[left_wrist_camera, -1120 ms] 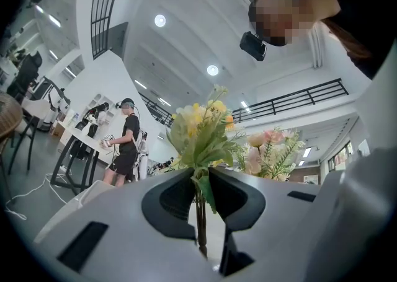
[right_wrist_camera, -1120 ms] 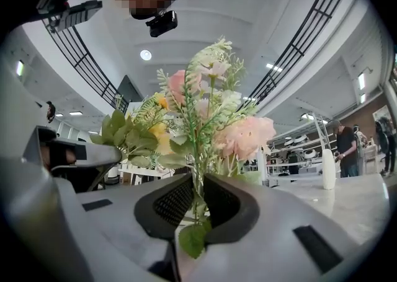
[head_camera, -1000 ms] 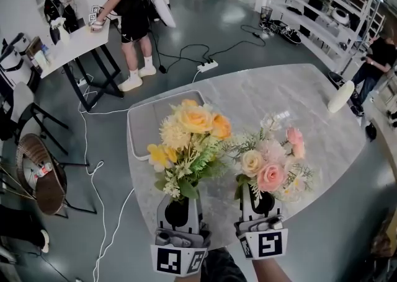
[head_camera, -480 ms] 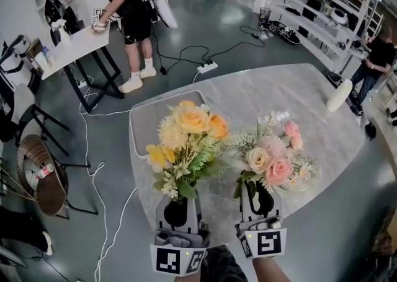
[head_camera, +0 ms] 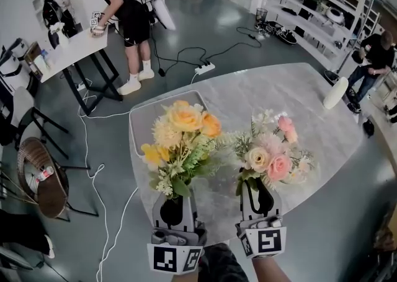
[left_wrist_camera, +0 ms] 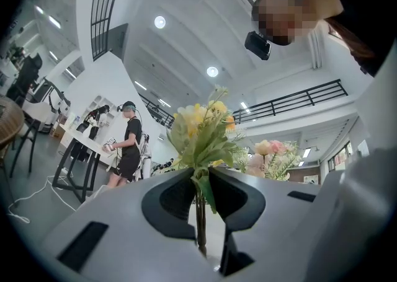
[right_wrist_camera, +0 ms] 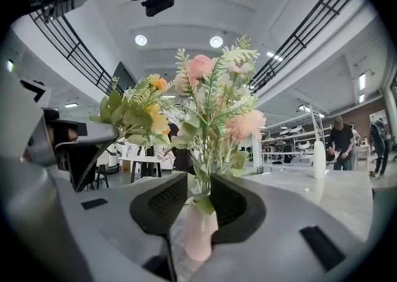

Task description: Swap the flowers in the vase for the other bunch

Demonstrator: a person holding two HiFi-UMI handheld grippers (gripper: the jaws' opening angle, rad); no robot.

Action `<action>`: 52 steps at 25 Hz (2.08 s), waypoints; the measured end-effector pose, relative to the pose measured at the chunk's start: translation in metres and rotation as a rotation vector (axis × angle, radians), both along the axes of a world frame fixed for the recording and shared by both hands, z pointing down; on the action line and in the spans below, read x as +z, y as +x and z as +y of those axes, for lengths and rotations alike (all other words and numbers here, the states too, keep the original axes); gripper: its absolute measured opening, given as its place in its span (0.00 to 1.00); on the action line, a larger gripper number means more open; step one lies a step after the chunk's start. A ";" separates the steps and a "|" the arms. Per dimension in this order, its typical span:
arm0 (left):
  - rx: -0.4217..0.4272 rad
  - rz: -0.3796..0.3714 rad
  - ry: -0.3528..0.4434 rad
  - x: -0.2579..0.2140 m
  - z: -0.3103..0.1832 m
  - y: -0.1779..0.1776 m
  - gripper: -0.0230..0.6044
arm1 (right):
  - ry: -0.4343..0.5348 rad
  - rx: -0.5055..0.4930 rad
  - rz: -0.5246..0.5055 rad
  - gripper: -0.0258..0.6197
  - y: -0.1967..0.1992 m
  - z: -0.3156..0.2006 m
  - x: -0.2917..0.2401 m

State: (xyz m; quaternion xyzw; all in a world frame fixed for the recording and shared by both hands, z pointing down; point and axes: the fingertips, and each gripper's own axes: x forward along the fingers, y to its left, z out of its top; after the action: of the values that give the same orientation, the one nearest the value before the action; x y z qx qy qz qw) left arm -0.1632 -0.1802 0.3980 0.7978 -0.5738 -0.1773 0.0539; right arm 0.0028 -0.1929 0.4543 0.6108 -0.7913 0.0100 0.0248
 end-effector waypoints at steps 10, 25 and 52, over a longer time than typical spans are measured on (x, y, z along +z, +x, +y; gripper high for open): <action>-0.018 0.006 0.001 -0.006 0.008 -0.001 0.14 | 0.002 0.009 -0.009 0.20 0.010 0.006 -0.005; -0.022 0.003 -0.002 -0.012 0.022 -0.006 0.14 | -0.004 0.006 -0.032 0.20 0.004 0.019 -0.010; -0.001 0.014 -0.035 -0.007 0.075 0.002 0.14 | 0.035 -0.065 -0.077 0.09 -0.010 0.078 -0.035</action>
State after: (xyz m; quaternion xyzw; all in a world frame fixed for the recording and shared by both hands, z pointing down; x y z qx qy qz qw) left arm -0.1609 -0.1052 0.3905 0.7952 -0.5767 -0.1730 0.0720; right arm -0.0070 -0.1145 0.4191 0.5843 -0.8112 0.0188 -0.0159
